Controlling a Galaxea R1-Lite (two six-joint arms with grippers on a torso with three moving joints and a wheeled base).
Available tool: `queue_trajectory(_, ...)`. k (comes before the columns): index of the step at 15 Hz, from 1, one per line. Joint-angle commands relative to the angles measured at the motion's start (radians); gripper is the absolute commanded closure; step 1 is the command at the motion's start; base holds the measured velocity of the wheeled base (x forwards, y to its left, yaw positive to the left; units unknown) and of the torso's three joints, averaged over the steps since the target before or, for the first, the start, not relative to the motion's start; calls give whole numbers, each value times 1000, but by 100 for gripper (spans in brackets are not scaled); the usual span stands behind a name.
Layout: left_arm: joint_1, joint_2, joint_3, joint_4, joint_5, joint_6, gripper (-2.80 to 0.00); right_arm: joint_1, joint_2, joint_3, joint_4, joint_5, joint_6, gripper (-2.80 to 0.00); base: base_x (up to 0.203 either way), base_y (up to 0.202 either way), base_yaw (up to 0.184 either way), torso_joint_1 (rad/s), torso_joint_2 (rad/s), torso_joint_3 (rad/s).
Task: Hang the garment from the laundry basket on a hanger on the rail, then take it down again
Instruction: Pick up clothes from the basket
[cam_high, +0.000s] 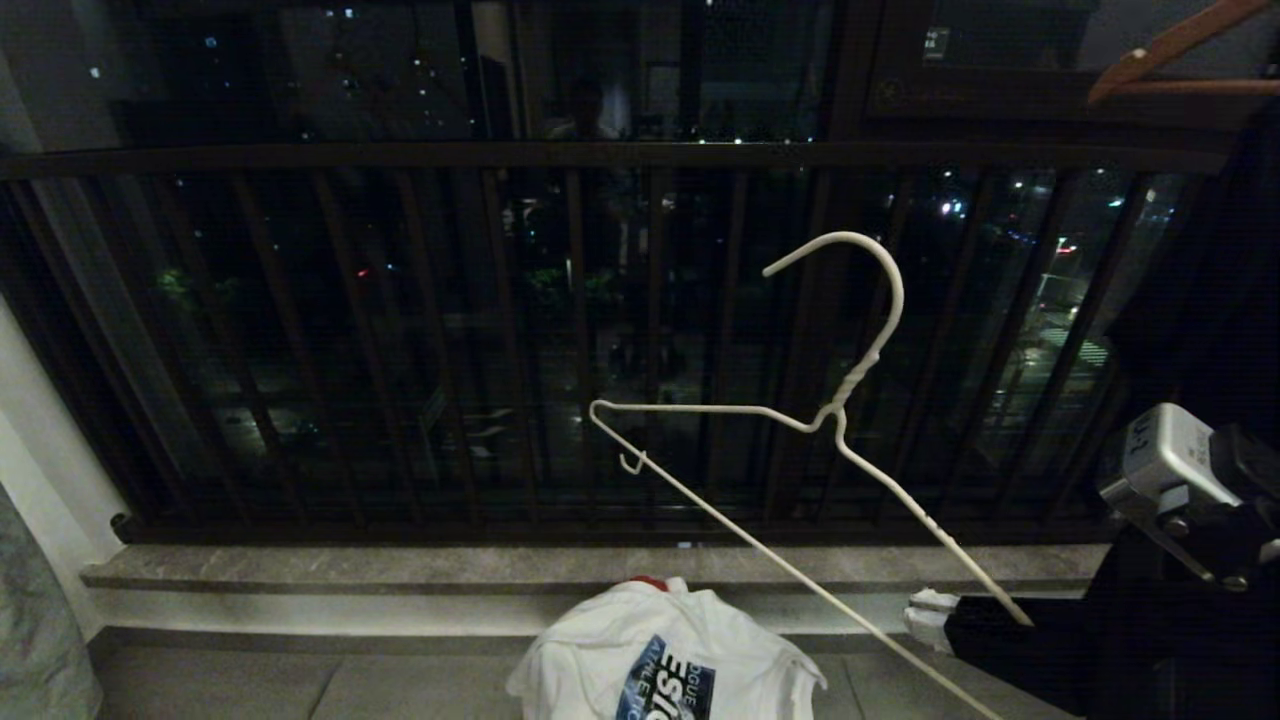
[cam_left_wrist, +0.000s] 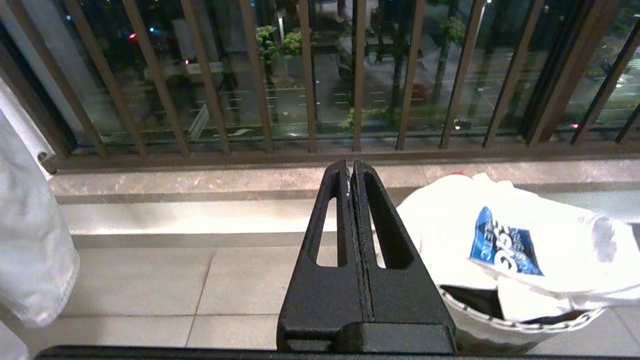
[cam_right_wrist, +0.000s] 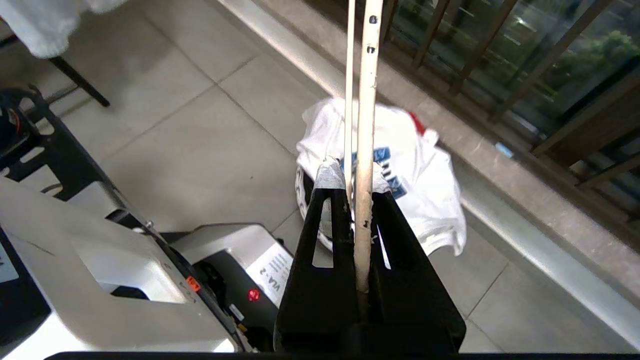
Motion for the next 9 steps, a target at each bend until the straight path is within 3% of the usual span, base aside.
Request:
queue_trajectory(1,0,1,0,0,0,0,0,1,12,9,0,0,-16,0,0,0,0,-172,486,295)
queue_trajectory(9,0,1,0,0,0,0,0,1,1,6,-3,2,-20,0,0,0,0,-150,472,319)
